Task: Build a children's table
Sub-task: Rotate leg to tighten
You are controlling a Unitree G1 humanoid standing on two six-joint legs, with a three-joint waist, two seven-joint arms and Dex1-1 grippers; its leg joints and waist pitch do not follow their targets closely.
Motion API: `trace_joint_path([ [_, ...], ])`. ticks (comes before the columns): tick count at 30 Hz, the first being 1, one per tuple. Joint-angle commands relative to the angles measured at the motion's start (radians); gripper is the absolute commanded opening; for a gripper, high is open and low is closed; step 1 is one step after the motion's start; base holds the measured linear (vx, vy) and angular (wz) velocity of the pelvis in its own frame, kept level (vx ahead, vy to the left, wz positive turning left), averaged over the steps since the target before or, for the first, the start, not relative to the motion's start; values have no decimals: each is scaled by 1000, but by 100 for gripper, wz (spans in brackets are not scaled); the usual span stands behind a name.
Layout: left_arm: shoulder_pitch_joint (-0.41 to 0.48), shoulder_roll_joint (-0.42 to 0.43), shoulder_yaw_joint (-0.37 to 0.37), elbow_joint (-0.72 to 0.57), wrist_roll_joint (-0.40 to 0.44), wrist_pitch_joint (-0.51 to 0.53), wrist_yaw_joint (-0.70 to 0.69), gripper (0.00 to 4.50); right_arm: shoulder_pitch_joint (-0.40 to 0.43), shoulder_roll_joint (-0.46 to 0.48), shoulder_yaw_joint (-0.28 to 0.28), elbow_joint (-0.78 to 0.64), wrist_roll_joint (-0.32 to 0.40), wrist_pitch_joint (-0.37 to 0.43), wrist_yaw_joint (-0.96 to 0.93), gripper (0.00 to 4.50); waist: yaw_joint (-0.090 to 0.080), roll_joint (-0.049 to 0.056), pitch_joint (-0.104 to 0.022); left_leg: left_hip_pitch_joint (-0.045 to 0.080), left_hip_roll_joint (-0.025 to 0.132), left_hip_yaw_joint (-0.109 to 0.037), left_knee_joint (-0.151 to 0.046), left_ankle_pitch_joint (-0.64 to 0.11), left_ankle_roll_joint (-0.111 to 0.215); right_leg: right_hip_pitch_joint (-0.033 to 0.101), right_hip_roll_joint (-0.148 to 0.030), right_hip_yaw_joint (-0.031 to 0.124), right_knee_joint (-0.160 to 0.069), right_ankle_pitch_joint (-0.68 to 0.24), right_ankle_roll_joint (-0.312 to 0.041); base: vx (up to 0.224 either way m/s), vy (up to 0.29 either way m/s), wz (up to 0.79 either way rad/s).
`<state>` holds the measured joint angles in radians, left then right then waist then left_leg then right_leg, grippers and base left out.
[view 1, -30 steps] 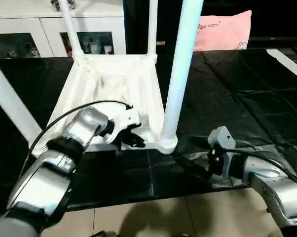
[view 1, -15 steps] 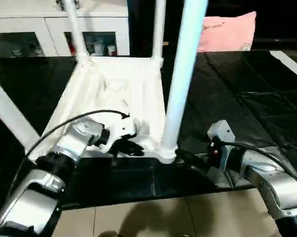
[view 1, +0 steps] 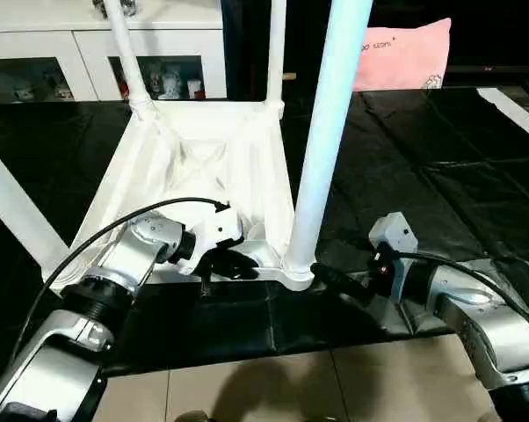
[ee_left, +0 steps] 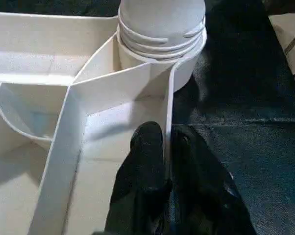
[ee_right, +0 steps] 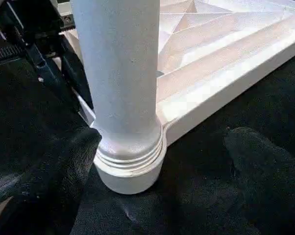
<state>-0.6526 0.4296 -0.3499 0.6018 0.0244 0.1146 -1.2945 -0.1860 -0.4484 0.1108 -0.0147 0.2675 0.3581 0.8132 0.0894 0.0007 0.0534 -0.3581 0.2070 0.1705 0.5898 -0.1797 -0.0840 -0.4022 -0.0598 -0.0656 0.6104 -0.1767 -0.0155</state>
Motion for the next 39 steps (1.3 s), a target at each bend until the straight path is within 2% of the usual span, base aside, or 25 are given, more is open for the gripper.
trace_joint_path([
  [1, 4, 11, 3, -21, -3, 7, -3, 37, 8, -3, 6, -3, -3, -11, 1, 450, 1, -7, -63, 4, 20, -3, -67, -202, 23, 51, -74, 48, -83, -290, -158, 0, 0, 0],
  [2, 5, 13, 3, -22, -6, 11, -13, 37, 8, -2, 7, -4, -3, -11, 1, 450, 1, -4, -63, 4, 20, -3, -68, -202, 22, 51, -75, 48, -82, -286, -160, 0, 0, 0],
  [7, 11, 18, 5, -34, -17, 23, -35, 4, 6, 2, 10, -1, -5, -13, 1, 450, 0, -7, -64, 2, 19, -2, -67, -195, 24, 54, -75, 48, -80, -265, -167, 0, 0, 0],
  [14, 10, 25, -3, -45, -25, 21, -67, 4, -43, 6, 27, 57, -14, -46, 35, 450, -2, -6, -65, 3, 19, -2, -66, -189, 26, 53, -75, 47, -79, -261, -173, 0, 0, 0],
  [15, 11, 25, -4, -47, -25, 21, -69, 4, -46, 6, 28, 61, -14, -49, 40, 450, -3, -2, -65, 3, 19, -2, -66, -195, 25, 53, -75, 47, -80, -261, -176, 0, 0, 0],
  [19, 23, 32, -31, -72, -16, -17, -105, 4, -93, -12, 71, 122, -12, -107, 162, 450, -2, -2, -67, 4, 21, -1, -64, -193, 33, 54, -74, 48, -75, -222, -194, 0, 0, 0],
  [20, 24, 32, -35, -76, -14, -30, -110, 4, -105, -16, 78, 137, -11, -114, 189, 450, -2, -6, -66, 3, 22, -1, -64, -189, 37, 55, -74, 48, -75, -216, -196, 0, 0, 0],
  [23, 25, 31, -40, -82, -14, -42, -117, 4, -128, -20, 91, 165, -7, -127, 234, 450, 2, -4, -68, 5, 23, -1, -62, -180, 41, 54, -74, 47, -69, -192, -212, 0, 0, 0],
  [25, 23, 29, -52, -95, -12, -54, -136, 4, -175, -21, 112, 227, 6, -138, 321, 450, 3, -11, -67, 3, 23, 0, -62, -180, 46, 55, -76, 46, -69, -208, -213, 0, 0, 0],
  [26, 23, 29, -56, -99, -13, -55, -142, 0, -187, -21, 118, 241, 10, -137, 343, 431, 3, -10, -67, 3, 23, 0, -61, -181, 47, 55, -76, 46, -68, -210, -215, 0, 0, 0],
  [28, 23, 32, -71, -120, -13, -59, -169, 0, -235, -18, 137, 310, 10, -149, 416, 431, 5, -13, -68, 3, 25, -1, -61, -170, 50, 55, -76, 45, -65, -207, -221, 0, 0, 0],
  [29, 22, 33, -75, -123, -12, -61, -174, 0, -245, -17, 141, 325, 11, -150, 432, 403, 5, -14, -68, 2, 25, 1, -61, -165, 52, 55, -76, 46, -66, -204, -221, 0, 0, 0],
  [30, 21, 33, -80, -123, -9, -66, -177, 0, -256, -18, 146, 342, 11, -151, 454, 403, 7, -18, -68, 2, 25, 2, -60, -160, 55, 54, -76, 46, -65, -198, -223, 0, 0, 0],
  [32, 19, 31, -85, -122, -5, -72, -179, 0, -265, -20, 151, 357, 11, -153, 476, 388, 14, -16, -69, 4, 27, 2, -58, -147, 58, 53, -77, 47, -63, -184, -224, 0, 0, 0],
  [33, 18, 31, -89, -121, -1, -76, -181, 0, -272, -23, 156, 368, 13, -153, 497, 376, 17, -19, -69, 3, 27, 4, -58, -142, 60, 53, -76, 46, -63, -176, -223, 0, 0, 0],
  [34, 17, 31, -91, -120, 2, -79, -183, 0, -278, -25, 159, 377, 13, -152, 512, 362, 21, -18, -70, 3, 27, 3, -58, -139, 62, 54, -76, 45, -61, -174, -224, 0, 0, 0],
  [39, 15, 31, -97, -117, 4, -82, -186, 0, -312, -22, 164, 437, 7, -164, 567, 332, 24, -17, -68, 4, 27, 2, -59, -164, 50, 52, -78, 44, -66, -219, -215, 0, 0, 0],
])
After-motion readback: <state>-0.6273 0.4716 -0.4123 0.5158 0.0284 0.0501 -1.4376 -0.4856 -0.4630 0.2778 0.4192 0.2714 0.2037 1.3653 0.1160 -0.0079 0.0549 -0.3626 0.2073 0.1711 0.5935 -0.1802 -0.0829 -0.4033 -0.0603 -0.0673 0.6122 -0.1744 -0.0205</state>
